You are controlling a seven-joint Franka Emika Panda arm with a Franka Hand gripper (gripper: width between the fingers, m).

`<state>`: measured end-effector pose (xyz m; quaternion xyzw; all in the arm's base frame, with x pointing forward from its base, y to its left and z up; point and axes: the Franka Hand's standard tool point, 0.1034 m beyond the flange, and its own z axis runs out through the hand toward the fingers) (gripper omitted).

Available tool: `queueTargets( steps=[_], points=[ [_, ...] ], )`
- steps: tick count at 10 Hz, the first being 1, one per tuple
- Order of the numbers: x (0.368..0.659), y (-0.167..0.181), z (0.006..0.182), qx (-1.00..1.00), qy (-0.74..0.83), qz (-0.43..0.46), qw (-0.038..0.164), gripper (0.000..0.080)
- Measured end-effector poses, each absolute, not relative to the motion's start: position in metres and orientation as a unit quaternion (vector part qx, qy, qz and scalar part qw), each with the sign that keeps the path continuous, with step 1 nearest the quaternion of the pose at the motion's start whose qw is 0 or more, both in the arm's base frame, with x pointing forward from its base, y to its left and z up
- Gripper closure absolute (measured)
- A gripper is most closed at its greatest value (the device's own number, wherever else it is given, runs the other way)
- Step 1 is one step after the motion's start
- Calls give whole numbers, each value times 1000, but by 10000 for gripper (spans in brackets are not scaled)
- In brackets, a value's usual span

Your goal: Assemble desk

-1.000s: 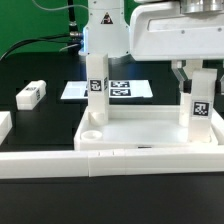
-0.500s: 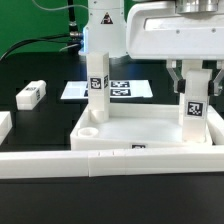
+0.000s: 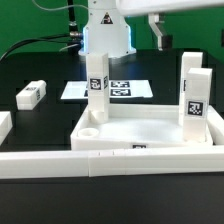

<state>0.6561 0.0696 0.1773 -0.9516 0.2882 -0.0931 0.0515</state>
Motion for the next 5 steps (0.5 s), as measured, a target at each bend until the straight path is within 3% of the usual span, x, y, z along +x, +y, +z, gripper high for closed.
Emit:
queueTargets(
  steps=[5],
  points=[
    [656,70,174,-952,287,-93,50,151]
  ],
)
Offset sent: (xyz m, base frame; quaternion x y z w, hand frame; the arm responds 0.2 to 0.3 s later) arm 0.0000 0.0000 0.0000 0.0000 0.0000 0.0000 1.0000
